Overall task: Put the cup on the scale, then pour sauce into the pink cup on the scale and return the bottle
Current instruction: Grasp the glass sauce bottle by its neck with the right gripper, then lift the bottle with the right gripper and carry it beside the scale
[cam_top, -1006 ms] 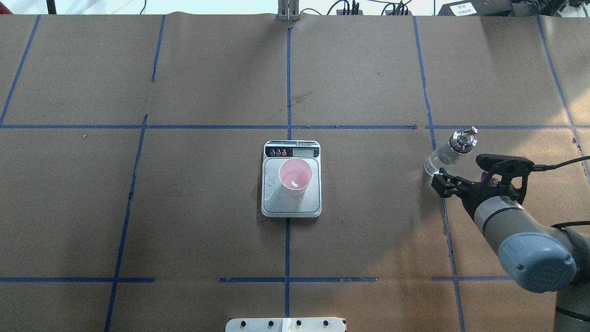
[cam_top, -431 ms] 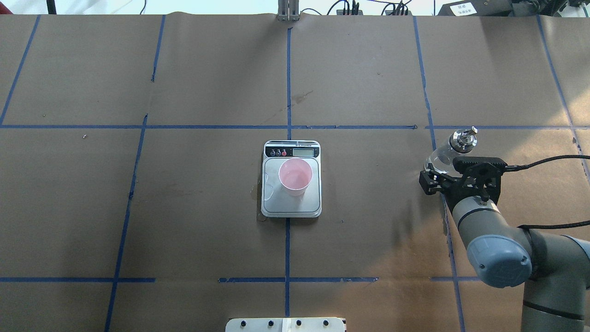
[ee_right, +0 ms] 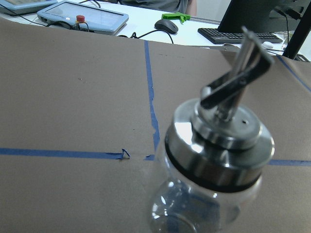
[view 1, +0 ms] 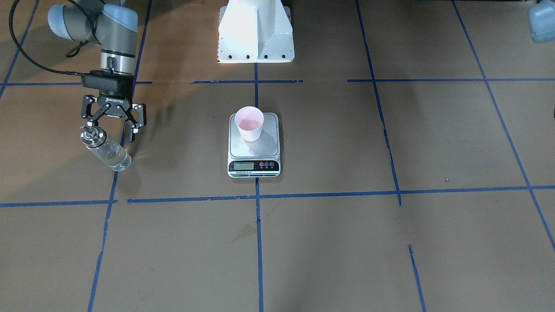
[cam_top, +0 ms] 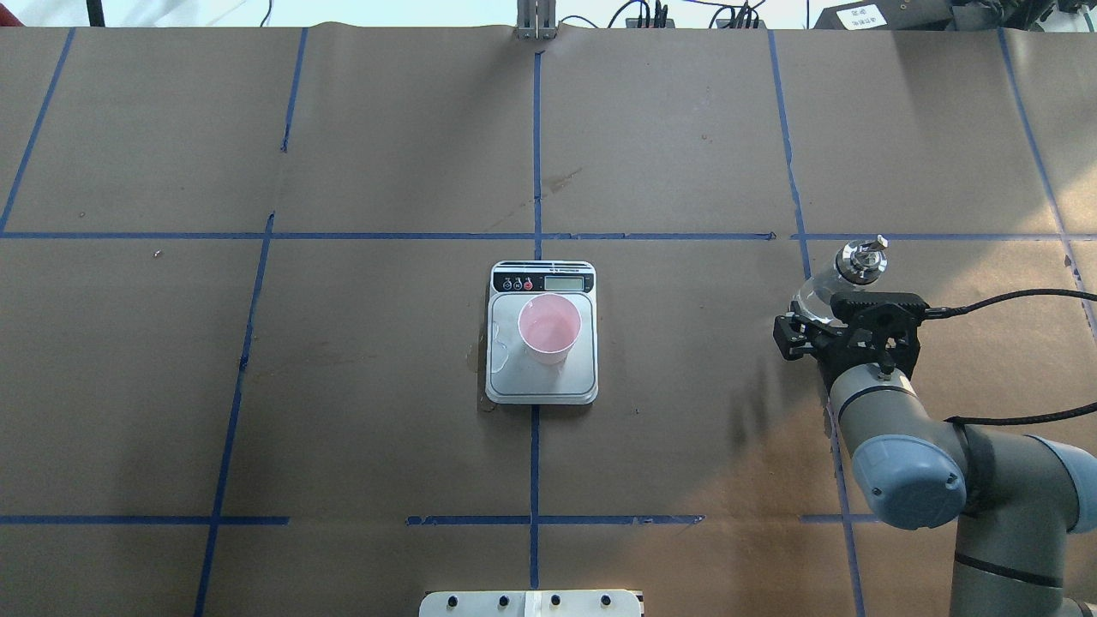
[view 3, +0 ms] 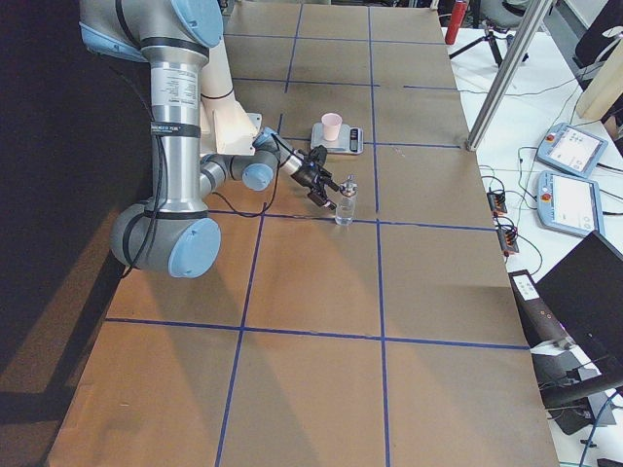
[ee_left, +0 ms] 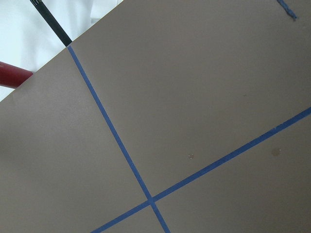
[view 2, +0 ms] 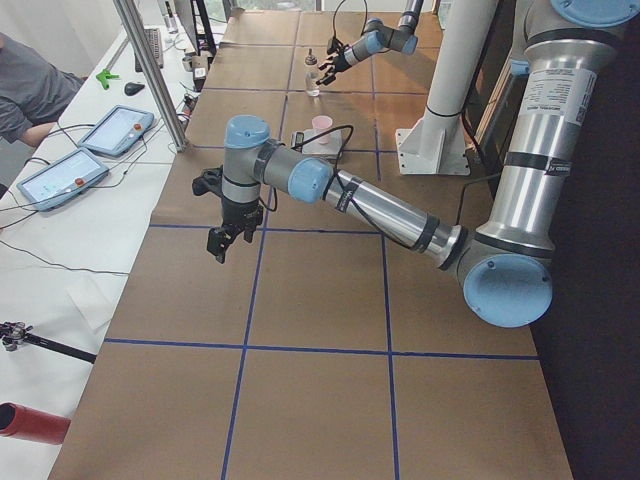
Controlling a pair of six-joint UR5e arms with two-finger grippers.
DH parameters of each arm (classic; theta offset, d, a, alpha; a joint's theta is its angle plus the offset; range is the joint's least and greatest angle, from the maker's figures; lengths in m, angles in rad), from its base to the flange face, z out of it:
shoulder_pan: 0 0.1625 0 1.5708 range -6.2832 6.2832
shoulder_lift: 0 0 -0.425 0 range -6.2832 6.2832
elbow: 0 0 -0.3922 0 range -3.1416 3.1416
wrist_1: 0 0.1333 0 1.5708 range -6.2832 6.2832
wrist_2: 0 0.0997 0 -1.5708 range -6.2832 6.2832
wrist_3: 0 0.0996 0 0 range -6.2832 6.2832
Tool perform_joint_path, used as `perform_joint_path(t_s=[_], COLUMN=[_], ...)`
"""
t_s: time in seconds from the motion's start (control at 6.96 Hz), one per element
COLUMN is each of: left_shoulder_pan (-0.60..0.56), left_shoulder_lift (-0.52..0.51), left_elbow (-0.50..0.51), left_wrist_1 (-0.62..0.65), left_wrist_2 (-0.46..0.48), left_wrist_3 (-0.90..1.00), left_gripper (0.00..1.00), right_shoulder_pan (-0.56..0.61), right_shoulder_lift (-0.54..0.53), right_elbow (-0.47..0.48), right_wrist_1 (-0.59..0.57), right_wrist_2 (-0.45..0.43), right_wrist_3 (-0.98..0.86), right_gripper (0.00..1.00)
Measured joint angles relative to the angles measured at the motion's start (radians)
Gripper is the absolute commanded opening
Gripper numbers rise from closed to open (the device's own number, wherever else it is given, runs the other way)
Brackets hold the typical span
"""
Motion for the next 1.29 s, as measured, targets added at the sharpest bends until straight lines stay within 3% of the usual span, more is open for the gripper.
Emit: perform_joint_path(t_s=[0.72, 0.86, 1.01, 1.29], left_shoulder_pan=[-0.01, -0.01, -0.01, -0.01], left_shoulder_lift=[-0.003, -0.003, -0.003, -0.003], left_elbow=[-0.001, -0.002, -0.002, -0.004], left_wrist_1=[0.0, 0.0, 0.0, 0.001], left_wrist_2=[0.0, 0.0, 0.0, -0.001], left_wrist_3=[-0.006, -0.008, -0.009, -0.011], left_gripper=[1.0, 1.0, 1.0, 1.0], right_shoulder_pan=[0.052, 0.057, 0.061, 0.067], right_shoulder_lift=[0.033, 0.035, 0.036, 0.037], right_elbow=[-0.117, -0.12, -0.121, -0.12], right_wrist_1=[0.178, 0.182, 0.183, 0.188], right_wrist_2=[-0.005, -0.004, -0.003, 0.002], right_wrist_3=[-0.127, -0.13, -0.13, -0.148], right_gripper=[1.0, 0.59, 0.01, 0.0])
